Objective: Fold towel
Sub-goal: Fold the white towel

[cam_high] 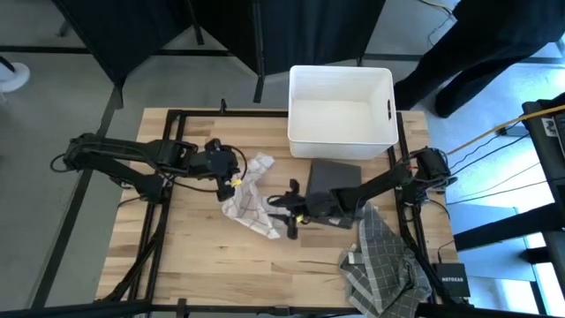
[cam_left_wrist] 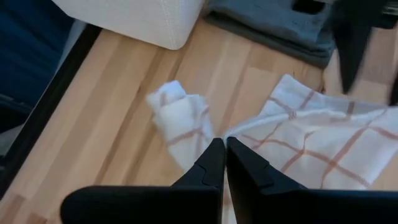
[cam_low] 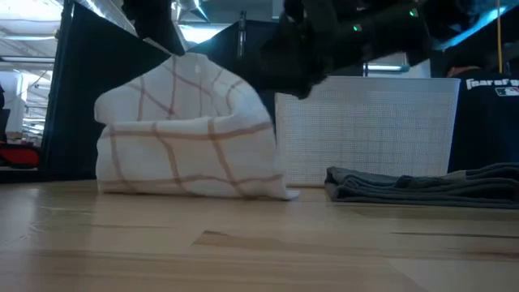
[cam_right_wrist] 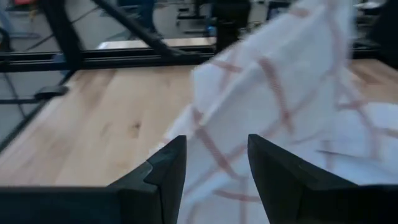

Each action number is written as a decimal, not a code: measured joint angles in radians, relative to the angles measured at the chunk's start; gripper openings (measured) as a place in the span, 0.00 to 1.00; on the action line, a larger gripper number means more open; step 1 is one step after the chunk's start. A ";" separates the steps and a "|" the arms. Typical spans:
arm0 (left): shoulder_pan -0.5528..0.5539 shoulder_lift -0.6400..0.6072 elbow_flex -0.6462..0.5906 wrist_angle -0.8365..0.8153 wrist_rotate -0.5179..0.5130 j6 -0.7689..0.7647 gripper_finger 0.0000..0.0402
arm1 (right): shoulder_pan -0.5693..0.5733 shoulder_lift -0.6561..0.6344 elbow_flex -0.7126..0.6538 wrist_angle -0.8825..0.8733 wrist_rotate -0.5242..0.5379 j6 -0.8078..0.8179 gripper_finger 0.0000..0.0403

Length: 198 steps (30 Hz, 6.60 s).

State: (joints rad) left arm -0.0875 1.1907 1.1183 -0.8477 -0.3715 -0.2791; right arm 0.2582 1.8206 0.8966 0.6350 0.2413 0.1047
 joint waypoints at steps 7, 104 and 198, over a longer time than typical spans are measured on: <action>0.004 0.003 0.000 0.004 -0.010 -0.006 0.01 | 0.003 0.027 0.121 -0.203 -0.020 0.077 0.43; 0.216 0.263 -0.476 0.396 0.310 0.219 0.42 | -0.002 -0.311 -0.143 -0.863 0.161 0.097 0.01; -0.201 -0.261 0.073 0.125 -0.295 0.228 0.02 | 0.000 -0.567 0.301 -1.218 0.261 -0.161 0.01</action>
State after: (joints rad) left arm -0.2890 0.9301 1.1910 -0.7228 -0.6669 -0.0514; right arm 0.2585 1.2537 1.1978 -0.5828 0.5025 -0.0558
